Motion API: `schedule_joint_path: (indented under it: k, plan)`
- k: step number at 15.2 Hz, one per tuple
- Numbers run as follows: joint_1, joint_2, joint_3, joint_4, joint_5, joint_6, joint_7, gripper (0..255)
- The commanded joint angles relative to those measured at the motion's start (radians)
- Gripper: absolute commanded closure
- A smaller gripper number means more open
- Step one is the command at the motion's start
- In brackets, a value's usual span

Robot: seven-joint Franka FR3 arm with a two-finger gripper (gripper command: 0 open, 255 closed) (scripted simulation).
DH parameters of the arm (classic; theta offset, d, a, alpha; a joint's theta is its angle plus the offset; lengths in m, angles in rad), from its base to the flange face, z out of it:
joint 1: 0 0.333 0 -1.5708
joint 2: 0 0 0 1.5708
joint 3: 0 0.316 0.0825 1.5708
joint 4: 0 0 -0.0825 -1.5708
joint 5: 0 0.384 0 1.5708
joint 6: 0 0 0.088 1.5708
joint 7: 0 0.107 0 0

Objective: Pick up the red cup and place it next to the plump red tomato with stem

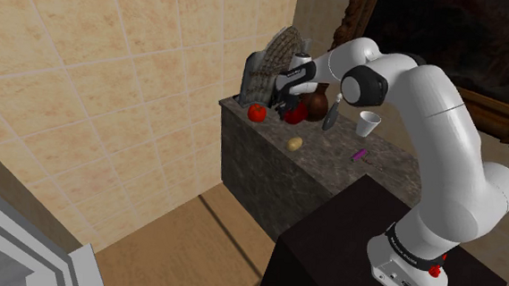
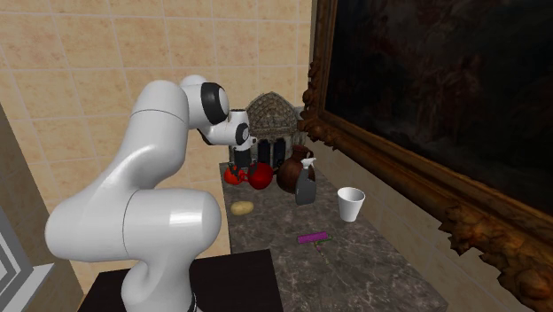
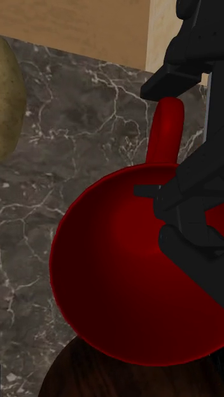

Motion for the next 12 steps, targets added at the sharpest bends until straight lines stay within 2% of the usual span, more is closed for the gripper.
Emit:
schedule_joint_path:
  k: [1, 8, 12]
  plan:
    - [-0.003, 0.019, 0.003, 0.007, 0.003, 0.014, -0.002, 255]
    - [-0.013, 0.096, 0.015, 0.042, 0.012, 0.056, -0.003, 255]
    - [-0.013, 0.096, 0.015, 0.042, 0.012, 0.056, -0.003, 255]
